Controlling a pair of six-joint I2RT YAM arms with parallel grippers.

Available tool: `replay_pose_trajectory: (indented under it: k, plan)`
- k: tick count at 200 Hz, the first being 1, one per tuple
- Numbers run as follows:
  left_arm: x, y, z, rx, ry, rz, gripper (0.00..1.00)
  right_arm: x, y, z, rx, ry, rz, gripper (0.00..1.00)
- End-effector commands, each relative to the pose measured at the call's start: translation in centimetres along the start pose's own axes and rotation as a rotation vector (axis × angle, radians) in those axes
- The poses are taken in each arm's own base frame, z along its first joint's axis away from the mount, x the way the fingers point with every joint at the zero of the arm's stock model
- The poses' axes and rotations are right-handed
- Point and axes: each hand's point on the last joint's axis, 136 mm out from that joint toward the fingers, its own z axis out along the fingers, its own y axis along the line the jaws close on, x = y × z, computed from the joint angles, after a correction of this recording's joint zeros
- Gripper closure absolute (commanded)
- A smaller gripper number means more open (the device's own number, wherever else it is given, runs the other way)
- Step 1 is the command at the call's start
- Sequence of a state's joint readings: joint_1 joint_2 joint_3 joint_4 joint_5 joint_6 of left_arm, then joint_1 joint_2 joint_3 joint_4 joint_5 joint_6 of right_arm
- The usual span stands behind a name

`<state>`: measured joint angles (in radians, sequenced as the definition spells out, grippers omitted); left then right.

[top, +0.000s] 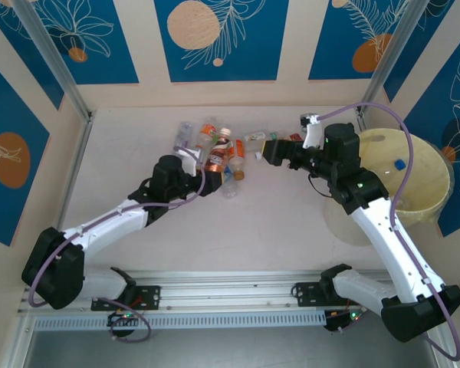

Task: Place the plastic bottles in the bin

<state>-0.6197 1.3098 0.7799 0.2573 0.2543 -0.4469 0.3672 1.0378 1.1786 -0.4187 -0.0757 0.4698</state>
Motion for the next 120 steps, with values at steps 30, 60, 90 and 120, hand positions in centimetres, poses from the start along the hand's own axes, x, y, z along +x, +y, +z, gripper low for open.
replay_pose_trajectory:
  k: [30, 60, 90, 120]
  plan:
    - [-3.4, -8.0, -0.1, 0.275, -0.095, 0.065, 0.64, -0.5, 5.2, -0.4, -0.273, 0.018, 0.024, 0.03]
    - [-3.4, -10.3, 0.3, 0.359, -0.097, 0.074, 0.64, 0.4, 6.2, 0.7, -0.319, 0.068, 0.013, 0.03]
    - [-3.4, -12.3, 0.6, 0.420, -0.094, 0.092, 0.64, 0.7, 3.8, 2.6, -0.160, 0.089, 0.066, 0.03]
    - [-3.1, -13.4, 0.7, 0.450, -0.091, 0.120, 0.63, 1.1, 1.5, 4.1, -0.039, 0.106, 0.134, 0.04]
